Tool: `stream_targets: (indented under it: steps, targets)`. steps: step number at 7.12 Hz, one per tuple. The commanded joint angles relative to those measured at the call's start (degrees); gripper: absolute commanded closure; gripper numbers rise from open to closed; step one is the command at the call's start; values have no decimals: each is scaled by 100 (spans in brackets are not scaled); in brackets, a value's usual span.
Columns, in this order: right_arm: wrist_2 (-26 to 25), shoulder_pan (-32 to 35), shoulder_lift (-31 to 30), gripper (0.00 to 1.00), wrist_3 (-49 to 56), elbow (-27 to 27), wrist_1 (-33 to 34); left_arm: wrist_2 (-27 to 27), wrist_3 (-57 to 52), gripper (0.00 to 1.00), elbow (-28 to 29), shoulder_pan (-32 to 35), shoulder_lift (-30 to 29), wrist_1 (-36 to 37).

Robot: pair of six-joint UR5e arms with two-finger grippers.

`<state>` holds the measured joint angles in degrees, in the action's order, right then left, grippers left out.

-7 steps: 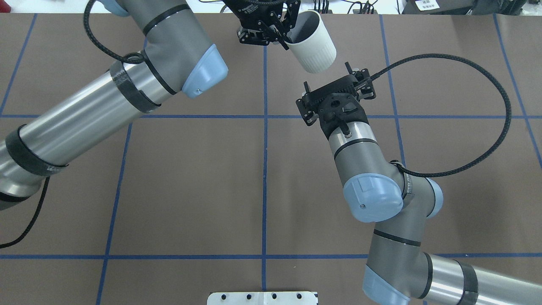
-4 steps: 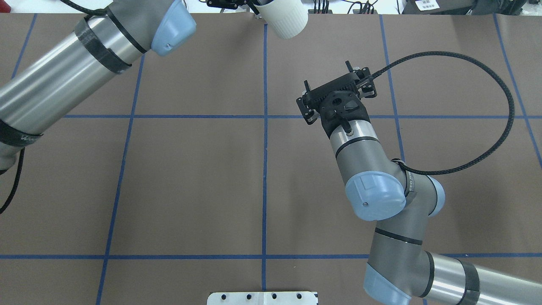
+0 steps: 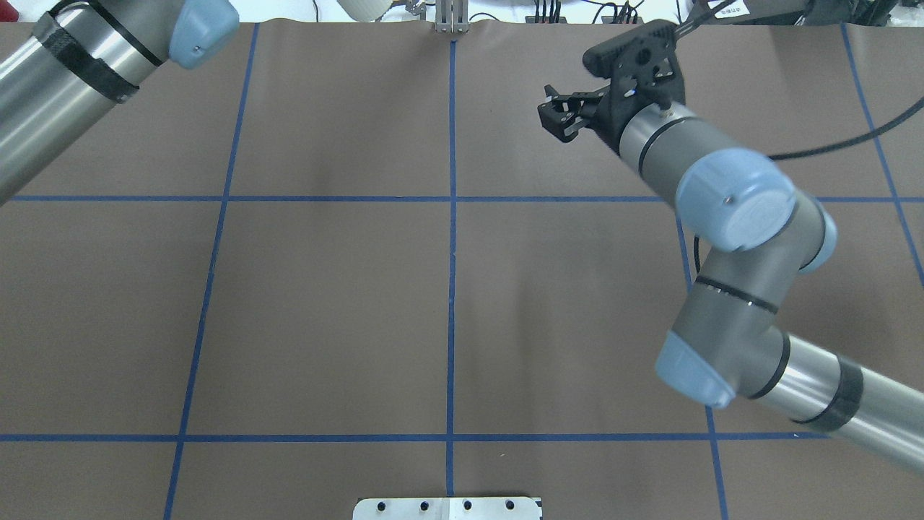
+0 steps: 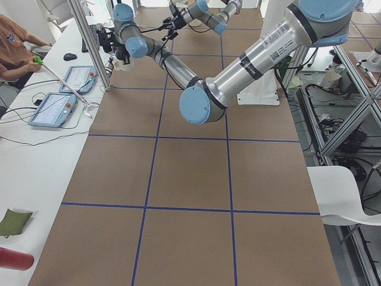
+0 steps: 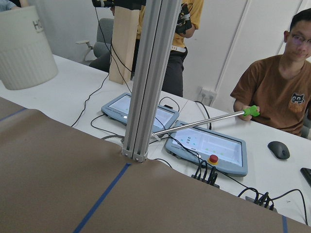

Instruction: Left arm hands cup to right arm to dump lemon

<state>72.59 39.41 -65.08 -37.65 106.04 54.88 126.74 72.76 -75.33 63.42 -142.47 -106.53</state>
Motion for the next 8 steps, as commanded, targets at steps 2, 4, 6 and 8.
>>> stream_targets:
  steps: [2, 4, 6, 8]
  targets:
    - [3482, 1567, 4, 0, -384, -48, 1004, -703, -2497, 100, 1, 117, 498, 1169]
    - [5501, 2470, -40, 0, -305, -31, 2292, -494, -3763, 100, -121, 423, 1305, 1144]
    - [6282, 3018, -145, 0, -200, 31, 3156, -142, -4705, 100, -761, 618, 2499, 1126]
    - [6408, 3186, -180, 0, 675, 171, 4035, -141, -4762, 100, -1586, 601, 3590, 986]
